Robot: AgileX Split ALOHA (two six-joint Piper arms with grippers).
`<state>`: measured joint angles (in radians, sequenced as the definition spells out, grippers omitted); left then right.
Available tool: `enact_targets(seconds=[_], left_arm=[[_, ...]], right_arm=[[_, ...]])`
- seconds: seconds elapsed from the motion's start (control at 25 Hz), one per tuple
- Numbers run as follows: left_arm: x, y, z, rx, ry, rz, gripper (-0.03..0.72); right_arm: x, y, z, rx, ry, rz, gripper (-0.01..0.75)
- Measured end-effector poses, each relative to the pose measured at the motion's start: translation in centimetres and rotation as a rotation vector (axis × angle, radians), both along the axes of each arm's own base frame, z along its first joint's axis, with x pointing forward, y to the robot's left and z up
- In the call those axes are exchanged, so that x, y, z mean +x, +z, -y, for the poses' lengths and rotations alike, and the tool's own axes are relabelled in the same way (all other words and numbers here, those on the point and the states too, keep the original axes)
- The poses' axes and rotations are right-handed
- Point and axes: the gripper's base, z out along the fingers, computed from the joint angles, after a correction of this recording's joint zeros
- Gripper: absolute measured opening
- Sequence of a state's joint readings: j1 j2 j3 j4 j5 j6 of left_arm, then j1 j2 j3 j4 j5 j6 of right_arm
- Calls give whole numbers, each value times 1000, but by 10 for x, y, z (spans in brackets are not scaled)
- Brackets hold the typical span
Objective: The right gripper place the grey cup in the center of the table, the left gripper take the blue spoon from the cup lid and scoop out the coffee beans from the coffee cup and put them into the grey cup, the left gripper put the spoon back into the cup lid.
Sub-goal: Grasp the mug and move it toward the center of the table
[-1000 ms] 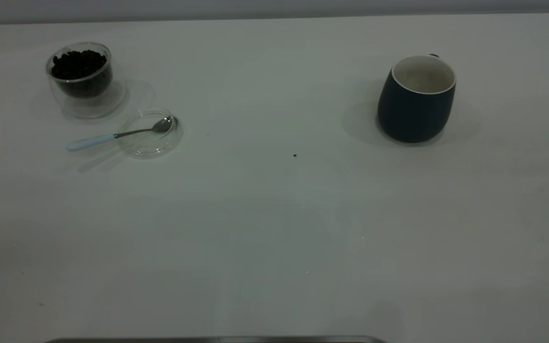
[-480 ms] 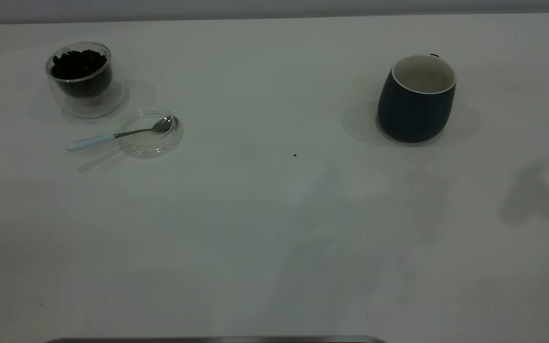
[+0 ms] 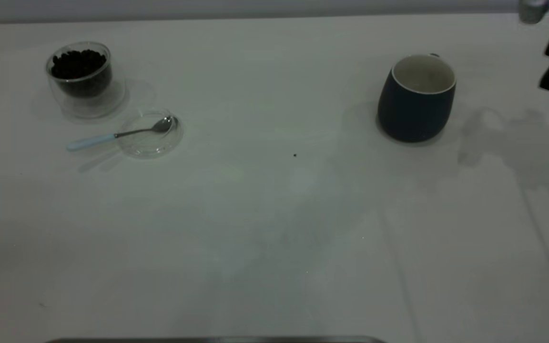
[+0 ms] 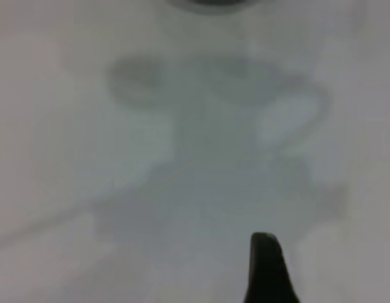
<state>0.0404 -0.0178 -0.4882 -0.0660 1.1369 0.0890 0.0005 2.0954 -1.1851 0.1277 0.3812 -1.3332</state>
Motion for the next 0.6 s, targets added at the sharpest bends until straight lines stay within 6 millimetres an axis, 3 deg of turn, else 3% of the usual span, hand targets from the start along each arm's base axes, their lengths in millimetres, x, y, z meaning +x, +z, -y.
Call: enact_targets(seconds=[0.32,0.6], left_arm=[[0,0,0,2,-1,0,592],[0,0,0,1,-1,0,592]], right_arm=[[30,-34,-12,-61,117,0,459],[35,-45,-55,-81,266,12,459]])
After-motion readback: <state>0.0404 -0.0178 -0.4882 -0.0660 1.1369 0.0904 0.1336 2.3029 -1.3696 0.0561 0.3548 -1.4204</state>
